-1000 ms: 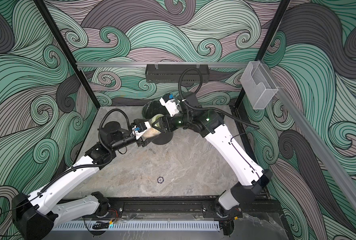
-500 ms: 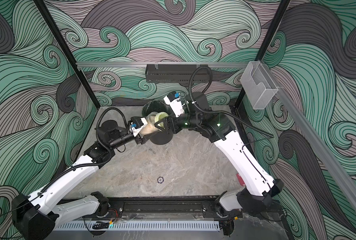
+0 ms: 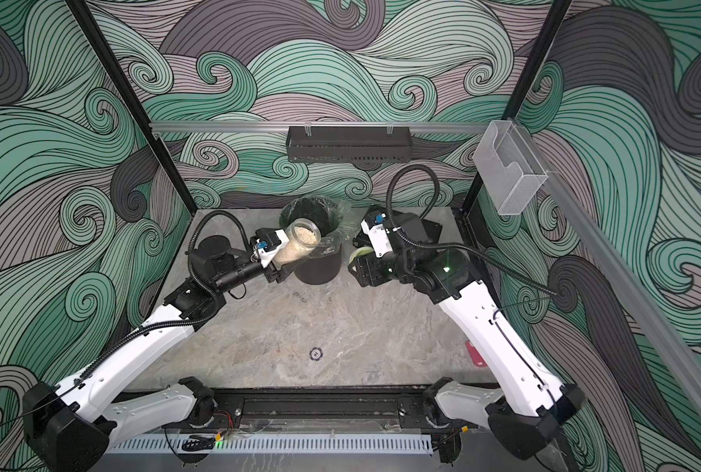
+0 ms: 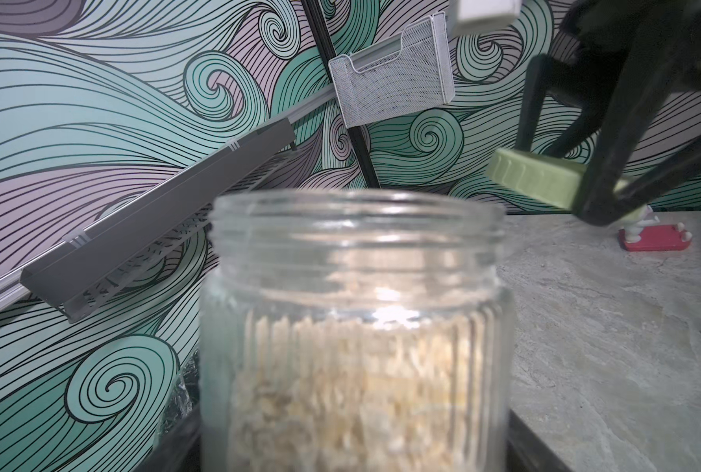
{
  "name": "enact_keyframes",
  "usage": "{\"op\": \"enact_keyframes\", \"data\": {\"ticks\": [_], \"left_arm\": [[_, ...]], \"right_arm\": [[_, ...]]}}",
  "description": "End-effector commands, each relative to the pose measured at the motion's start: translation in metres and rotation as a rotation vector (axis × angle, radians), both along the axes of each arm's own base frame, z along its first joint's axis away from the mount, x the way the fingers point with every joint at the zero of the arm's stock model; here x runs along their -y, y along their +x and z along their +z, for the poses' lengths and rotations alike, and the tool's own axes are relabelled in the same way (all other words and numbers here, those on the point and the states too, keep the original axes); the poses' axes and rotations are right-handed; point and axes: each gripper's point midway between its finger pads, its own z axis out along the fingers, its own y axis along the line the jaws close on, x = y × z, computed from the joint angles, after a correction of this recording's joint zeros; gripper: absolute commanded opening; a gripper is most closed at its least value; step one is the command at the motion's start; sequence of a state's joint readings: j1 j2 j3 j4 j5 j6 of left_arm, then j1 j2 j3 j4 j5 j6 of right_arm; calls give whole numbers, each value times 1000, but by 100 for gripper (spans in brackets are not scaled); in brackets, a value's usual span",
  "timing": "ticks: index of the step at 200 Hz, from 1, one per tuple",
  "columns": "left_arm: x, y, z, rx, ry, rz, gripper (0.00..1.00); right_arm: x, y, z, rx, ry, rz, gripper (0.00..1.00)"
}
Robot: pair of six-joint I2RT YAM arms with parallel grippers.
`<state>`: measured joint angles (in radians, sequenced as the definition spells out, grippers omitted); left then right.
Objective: Empty expired oatmeal from jars
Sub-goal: Place the lid at the center of the board.
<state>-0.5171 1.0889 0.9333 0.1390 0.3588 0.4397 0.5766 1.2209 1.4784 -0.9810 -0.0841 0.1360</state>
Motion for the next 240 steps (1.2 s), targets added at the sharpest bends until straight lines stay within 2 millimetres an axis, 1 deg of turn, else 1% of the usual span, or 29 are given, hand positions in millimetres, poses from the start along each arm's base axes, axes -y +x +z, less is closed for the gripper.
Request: {"op": "enact_keyframes", "data": {"ticks": [1, 32, 44, 57, 76, 96, 104, 122, 145, 166, 198, 210, 240], "left_arm": [[-10, -12, 74, 197, -139, 9, 0], [-12, -14, 76, 202, -145, 10, 0], [-13, -15, 77, 205, -146, 12, 0], [-14, -16, 77, 208, -144, 15, 0], [-14, -17, 75, 208, -135, 16, 0], [-14, -18, 74, 205, -133, 13, 0], [-14, -18, 73, 204, -132, 12, 0], [-15, -18, 72, 205, -128, 18, 0], [-16, -18, 71, 204, -123, 22, 0], [-17, -18, 69, 202, -119, 26, 0], [-16, -16, 68, 202, -114, 25, 0], [-16, -16, 68, 200, -115, 24, 0], [-16, -17, 66, 198, -112, 23, 0]], "right_arm": [[27, 0, -30, -17, -155, -62, 46], [40, 3, -76, -77, -284, -62, 46], [46, 6, -94, -96, -328, -69, 46], [52, 10, -110, -113, -357, -81, 46], [56, 16, -133, -153, -349, -104, 47], [64, 25, -155, -217, -347, -168, 47], [63, 28, -164, -250, -320, -194, 48], [60, 35, -175, -279, -314, -214, 48], [64, 41, -191, -319, -350, -239, 49], [69, 40, -205, -366, -354, -292, 51], [72, 36, -219, -416, -318, -385, 52], [75, 36, -225, -422, -306, -431, 52], [84, 30, -243, -471, -306, -538, 53]]}}
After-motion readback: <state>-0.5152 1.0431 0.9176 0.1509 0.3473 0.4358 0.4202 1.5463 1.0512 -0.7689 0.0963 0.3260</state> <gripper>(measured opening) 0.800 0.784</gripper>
